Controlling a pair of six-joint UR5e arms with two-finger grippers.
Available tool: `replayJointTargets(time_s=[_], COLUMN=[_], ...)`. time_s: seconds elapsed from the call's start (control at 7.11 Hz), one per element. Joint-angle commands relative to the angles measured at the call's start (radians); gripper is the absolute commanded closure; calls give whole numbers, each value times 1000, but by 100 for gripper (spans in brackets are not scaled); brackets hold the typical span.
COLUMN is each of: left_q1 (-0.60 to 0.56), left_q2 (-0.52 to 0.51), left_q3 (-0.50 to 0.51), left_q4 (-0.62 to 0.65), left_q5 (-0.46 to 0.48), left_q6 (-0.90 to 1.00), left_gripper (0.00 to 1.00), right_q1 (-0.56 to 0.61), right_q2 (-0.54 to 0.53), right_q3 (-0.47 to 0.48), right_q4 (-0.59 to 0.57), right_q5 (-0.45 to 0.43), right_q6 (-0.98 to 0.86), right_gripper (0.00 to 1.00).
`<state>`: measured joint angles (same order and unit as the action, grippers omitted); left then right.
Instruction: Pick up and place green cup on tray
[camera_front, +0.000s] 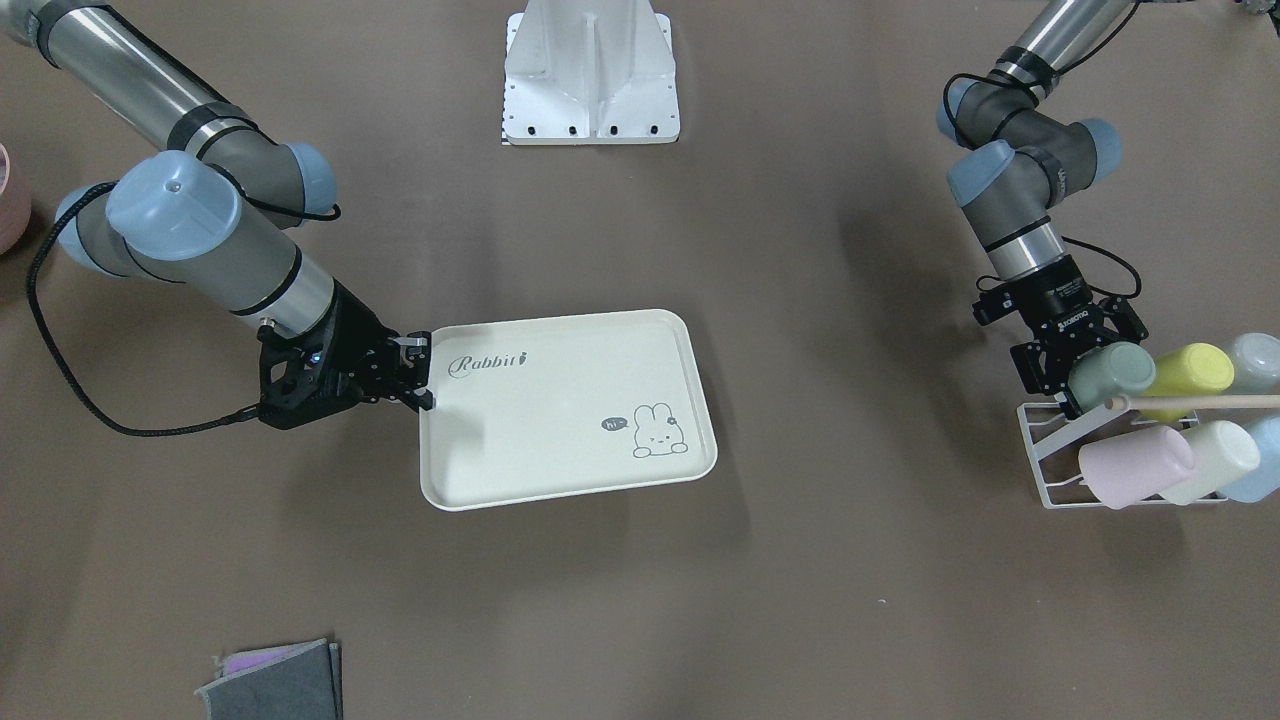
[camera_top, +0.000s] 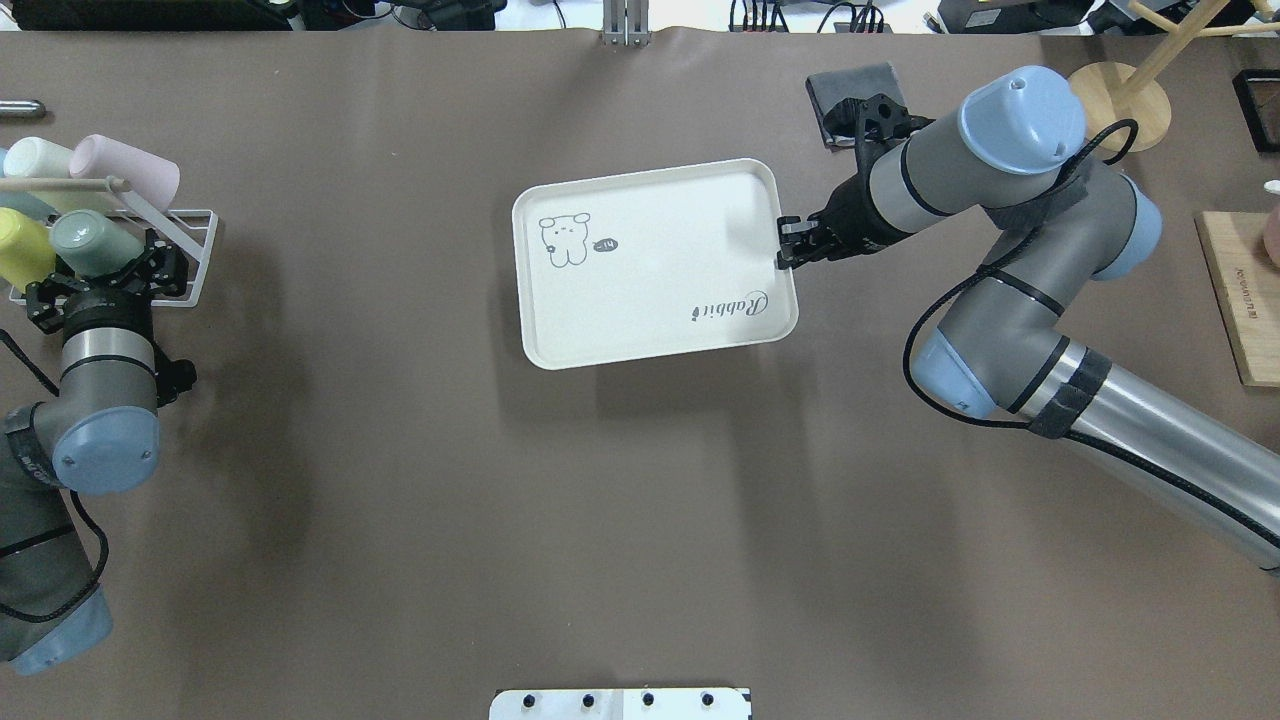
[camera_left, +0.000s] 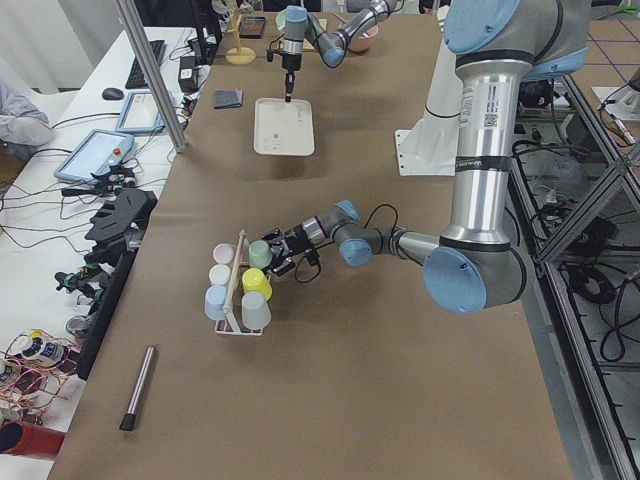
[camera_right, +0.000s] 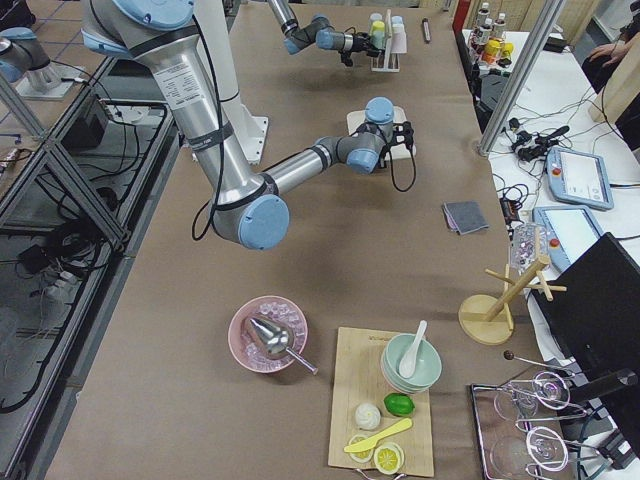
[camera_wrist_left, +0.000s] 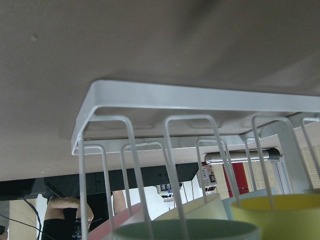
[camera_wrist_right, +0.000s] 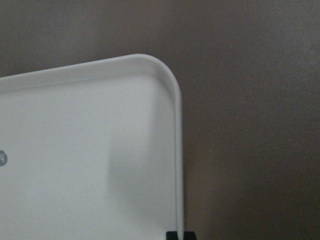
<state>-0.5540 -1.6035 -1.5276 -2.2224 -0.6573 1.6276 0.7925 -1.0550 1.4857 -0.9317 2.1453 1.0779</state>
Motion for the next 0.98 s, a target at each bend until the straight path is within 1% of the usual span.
replayJointTargets(time_s=[0.0, 0.28, 0.42, 0.56, 0.84], left_q1=[0, 0, -1, -1, -3], left_q2=[-9, -24, -29, -29, -29], left_q3=[7, 6, 7, 7, 3], left_q4=[-14, -14, -14, -14, -17], left_q5=[5, 4, 4, 4, 4], left_q6=[6, 41, 47, 48, 48], left_gripper=[3, 6, 11, 11, 26], right_q1=[-38, -42, -45, -56, -73], right_q2=[10, 10, 10, 12, 17], right_q3=[-10, -10, -12, -27, -47], right_q4=[1, 1, 1, 1, 1], right_q5=[-1, -1, -2, -4, -5], right_q6=[39, 40, 40, 40, 42], right_gripper=[100, 100, 100, 100, 100])
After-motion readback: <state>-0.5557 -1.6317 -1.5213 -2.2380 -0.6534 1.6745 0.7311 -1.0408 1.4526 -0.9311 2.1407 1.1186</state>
